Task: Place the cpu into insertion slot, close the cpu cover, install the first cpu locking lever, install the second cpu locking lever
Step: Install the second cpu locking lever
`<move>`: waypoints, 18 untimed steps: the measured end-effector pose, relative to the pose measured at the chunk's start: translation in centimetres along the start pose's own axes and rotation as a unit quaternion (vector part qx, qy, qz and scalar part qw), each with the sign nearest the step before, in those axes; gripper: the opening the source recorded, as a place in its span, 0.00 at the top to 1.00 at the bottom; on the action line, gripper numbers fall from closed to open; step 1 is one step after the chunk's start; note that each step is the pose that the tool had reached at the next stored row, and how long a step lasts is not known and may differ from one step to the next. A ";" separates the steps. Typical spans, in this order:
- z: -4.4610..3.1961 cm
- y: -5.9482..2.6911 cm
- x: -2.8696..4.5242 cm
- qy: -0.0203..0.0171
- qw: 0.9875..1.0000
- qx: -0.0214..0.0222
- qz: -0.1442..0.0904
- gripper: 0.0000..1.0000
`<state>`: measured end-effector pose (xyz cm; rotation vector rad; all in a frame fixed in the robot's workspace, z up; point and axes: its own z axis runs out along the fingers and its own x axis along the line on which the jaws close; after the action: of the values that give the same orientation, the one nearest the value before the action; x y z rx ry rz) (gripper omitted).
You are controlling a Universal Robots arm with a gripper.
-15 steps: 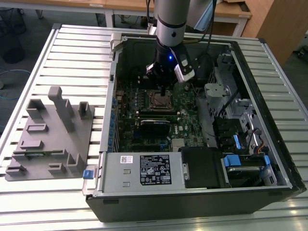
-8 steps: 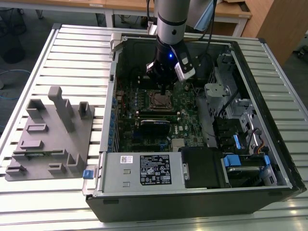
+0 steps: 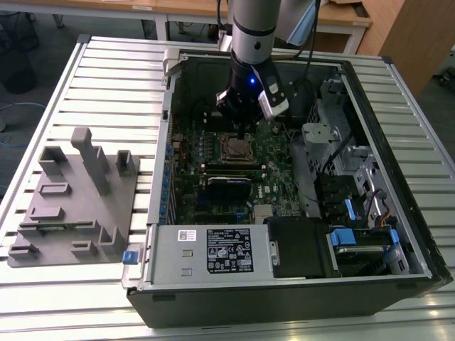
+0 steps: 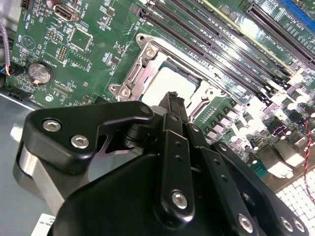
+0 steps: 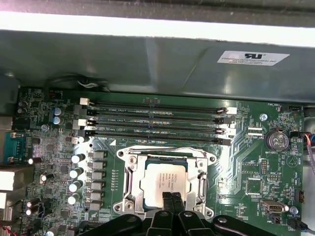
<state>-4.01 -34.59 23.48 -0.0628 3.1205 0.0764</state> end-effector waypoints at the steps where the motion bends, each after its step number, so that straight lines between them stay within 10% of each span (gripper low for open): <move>1: -0.02 0.00 0.00 0.000 1.000 0.000 0.000 0.90; 18: -0.87 0.04 -0.02 0.000 1.000 0.000 0.000 0.90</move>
<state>-4.01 -34.59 24.35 -0.0629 3.1205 0.0763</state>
